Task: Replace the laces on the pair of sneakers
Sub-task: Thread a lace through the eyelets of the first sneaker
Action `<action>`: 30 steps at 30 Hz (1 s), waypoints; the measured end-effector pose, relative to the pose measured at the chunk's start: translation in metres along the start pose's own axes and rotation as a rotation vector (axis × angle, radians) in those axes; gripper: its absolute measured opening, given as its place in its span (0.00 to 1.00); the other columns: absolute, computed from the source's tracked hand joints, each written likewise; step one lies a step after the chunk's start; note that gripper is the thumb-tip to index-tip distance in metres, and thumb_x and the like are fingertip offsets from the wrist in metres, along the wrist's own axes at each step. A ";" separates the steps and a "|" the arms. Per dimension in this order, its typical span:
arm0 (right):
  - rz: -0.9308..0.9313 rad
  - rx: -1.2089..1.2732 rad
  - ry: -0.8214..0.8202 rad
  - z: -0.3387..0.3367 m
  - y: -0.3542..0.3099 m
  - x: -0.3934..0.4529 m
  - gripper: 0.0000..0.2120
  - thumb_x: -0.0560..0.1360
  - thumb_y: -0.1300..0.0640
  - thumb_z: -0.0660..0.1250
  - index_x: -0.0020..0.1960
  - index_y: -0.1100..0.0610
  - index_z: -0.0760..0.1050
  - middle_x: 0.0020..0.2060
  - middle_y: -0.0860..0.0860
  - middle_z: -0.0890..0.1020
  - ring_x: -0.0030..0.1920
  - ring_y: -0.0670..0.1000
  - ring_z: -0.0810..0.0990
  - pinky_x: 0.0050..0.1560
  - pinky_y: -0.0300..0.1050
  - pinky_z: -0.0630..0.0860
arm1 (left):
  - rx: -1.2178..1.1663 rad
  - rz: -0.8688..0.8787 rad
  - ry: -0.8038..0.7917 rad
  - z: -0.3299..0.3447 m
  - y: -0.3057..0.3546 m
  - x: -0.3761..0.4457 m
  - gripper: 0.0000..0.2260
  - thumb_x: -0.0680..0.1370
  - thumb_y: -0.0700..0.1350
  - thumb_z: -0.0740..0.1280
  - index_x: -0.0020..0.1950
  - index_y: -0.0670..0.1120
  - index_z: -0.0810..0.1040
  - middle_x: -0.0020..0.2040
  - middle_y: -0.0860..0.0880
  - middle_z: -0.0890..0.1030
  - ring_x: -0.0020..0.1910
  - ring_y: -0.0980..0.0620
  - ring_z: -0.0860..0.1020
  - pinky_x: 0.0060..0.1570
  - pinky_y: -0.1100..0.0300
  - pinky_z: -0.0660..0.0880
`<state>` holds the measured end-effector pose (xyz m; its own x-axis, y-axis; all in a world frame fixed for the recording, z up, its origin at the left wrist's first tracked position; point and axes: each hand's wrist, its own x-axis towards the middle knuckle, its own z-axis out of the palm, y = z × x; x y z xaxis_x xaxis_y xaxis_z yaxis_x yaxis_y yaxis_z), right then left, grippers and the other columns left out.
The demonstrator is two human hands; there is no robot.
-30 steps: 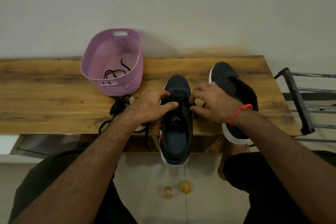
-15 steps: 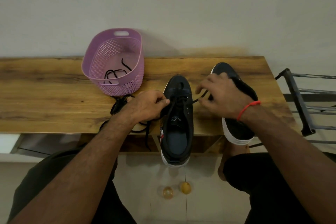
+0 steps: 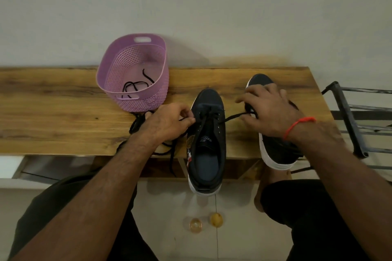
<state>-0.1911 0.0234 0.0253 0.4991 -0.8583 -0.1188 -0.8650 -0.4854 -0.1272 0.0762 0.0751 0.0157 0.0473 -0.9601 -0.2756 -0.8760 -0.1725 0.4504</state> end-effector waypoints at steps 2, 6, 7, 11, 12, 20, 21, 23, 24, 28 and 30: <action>-0.097 0.072 0.044 0.006 -0.020 0.000 0.18 0.79 0.42 0.62 0.67 0.44 0.72 0.71 0.48 0.68 0.73 0.54 0.59 0.74 0.59 0.55 | -0.012 0.032 -0.007 0.002 0.004 0.000 0.03 0.79 0.59 0.67 0.50 0.62 0.77 0.55 0.62 0.77 0.55 0.56 0.72 0.62 0.42 0.63; -0.155 0.077 0.062 0.022 -0.041 0.005 0.08 0.80 0.45 0.61 0.55 0.47 0.74 0.55 0.45 0.75 0.65 0.51 0.69 0.70 0.53 0.61 | 0.013 0.039 -0.001 0.008 0.007 0.000 0.03 0.79 0.58 0.69 0.46 0.62 0.77 0.51 0.63 0.75 0.55 0.58 0.68 0.61 0.43 0.63; -0.164 0.099 0.056 0.023 -0.040 0.006 0.06 0.80 0.46 0.61 0.51 0.47 0.73 0.51 0.44 0.74 0.61 0.50 0.70 0.67 0.52 0.63 | 0.021 0.038 0.004 0.009 0.006 0.000 0.05 0.79 0.57 0.68 0.44 0.62 0.76 0.47 0.64 0.74 0.55 0.57 0.68 0.63 0.41 0.62; -0.104 0.066 -0.184 0.011 -0.017 0.007 0.07 0.76 0.48 0.66 0.41 0.46 0.70 0.44 0.47 0.74 0.50 0.50 0.72 0.51 0.48 0.72 | 0.078 0.016 0.046 0.009 0.001 0.000 0.08 0.81 0.57 0.66 0.43 0.60 0.75 0.42 0.62 0.75 0.52 0.56 0.71 0.67 0.38 0.59; -0.056 0.097 -0.248 0.007 -0.012 0.006 0.07 0.75 0.49 0.68 0.40 0.47 0.71 0.45 0.49 0.75 0.48 0.50 0.75 0.48 0.49 0.76 | 0.080 0.015 0.040 0.009 0.000 0.000 0.08 0.81 0.57 0.66 0.43 0.60 0.75 0.42 0.61 0.75 0.51 0.56 0.71 0.67 0.38 0.58; -0.111 0.282 -0.074 0.017 -0.024 0.006 0.13 0.79 0.43 0.64 0.59 0.48 0.74 0.47 0.42 0.75 0.50 0.46 0.75 0.53 0.46 0.75 | -0.001 0.042 0.030 0.014 0.003 0.004 0.07 0.80 0.59 0.66 0.42 0.63 0.74 0.44 0.64 0.74 0.52 0.59 0.69 0.64 0.39 0.59; -0.137 0.269 -0.057 0.021 -0.030 0.007 0.11 0.79 0.44 0.64 0.57 0.48 0.74 0.47 0.42 0.75 0.50 0.46 0.75 0.53 0.46 0.75 | 0.004 0.050 0.046 0.016 0.003 0.004 0.08 0.79 0.59 0.67 0.41 0.62 0.74 0.44 0.65 0.73 0.52 0.59 0.68 0.64 0.39 0.60; -0.163 0.265 -0.044 0.025 -0.036 0.008 0.06 0.80 0.49 0.64 0.52 0.50 0.73 0.45 0.44 0.74 0.49 0.48 0.74 0.51 0.47 0.75 | 0.019 0.047 0.066 0.017 0.004 0.004 0.08 0.79 0.57 0.68 0.41 0.61 0.75 0.43 0.64 0.74 0.53 0.58 0.70 0.64 0.39 0.60; -0.167 0.267 -0.055 0.024 -0.036 0.008 0.04 0.80 0.51 0.64 0.50 0.51 0.72 0.44 0.45 0.74 0.47 0.49 0.74 0.48 0.46 0.75 | 0.034 0.035 0.073 0.017 0.004 0.004 0.08 0.80 0.57 0.67 0.41 0.60 0.76 0.44 0.63 0.76 0.53 0.57 0.71 0.65 0.38 0.59; -0.086 0.249 -0.254 0.010 -0.018 0.008 0.05 0.79 0.53 0.66 0.44 0.49 0.72 0.41 0.46 0.77 0.42 0.47 0.77 0.40 0.39 0.73 | 0.087 -0.017 0.054 0.015 0.002 0.003 0.10 0.81 0.58 0.65 0.41 0.58 0.75 0.48 0.59 0.80 0.54 0.55 0.73 0.68 0.36 0.59; -0.068 0.263 -0.250 0.010 -0.013 0.007 0.05 0.79 0.53 0.65 0.44 0.48 0.73 0.41 0.45 0.77 0.42 0.46 0.77 0.40 0.38 0.72 | 0.044 -0.011 0.015 0.015 0.003 0.002 0.09 0.81 0.57 0.65 0.43 0.57 0.76 0.47 0.59 0.79 0.54 0.55 0.74 0.69 0.35 0.57</action>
<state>-0.1754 0.0254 0.0165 0.5805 -0.7425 -0.3344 -0.8028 -0.4529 -0.3879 0.0666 0.0757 0.0034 0.0637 -0.9614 -0.2677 -0.8958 -0.1734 0.4092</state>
